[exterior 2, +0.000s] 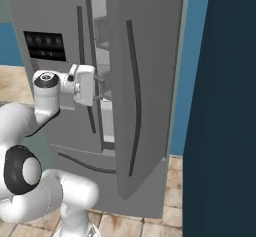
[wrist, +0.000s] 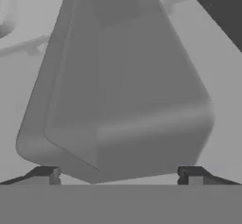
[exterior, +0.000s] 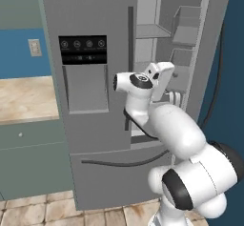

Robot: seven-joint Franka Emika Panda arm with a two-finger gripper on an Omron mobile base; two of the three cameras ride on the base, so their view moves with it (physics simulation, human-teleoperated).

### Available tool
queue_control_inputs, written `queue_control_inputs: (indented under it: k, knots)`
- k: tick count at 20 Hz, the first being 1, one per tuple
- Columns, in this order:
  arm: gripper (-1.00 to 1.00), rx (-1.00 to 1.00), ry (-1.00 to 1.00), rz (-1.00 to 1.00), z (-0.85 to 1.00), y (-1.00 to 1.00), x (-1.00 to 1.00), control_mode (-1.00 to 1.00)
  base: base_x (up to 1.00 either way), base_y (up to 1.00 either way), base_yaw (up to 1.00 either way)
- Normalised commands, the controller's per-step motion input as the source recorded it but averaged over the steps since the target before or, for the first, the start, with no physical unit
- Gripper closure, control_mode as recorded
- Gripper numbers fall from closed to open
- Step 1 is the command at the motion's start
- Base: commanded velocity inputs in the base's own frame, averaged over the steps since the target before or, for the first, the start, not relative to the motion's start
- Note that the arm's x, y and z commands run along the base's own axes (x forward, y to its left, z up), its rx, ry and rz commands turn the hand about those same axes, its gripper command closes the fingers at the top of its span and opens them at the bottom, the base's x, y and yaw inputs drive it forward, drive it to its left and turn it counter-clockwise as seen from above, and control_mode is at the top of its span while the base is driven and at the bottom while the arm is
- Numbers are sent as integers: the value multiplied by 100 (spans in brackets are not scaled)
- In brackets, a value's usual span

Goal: Retrieve the sausage and cheese from the fridge and place them on the cutting board on the counter.

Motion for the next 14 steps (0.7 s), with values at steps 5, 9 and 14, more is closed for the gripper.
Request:
queue_control_inputs:
  k: [5, 9, 14]
  knots:
    - [-100, -1, 0, -13, -2, -100, -44, -100, 0, 0, 0]
    - [-100, 2, -14, -3, -5, -100, -25, -100, 0, 0, 0]
    - [-100, 2, -44, -1, 0, -77, -54, -100, 0, 0, 0]
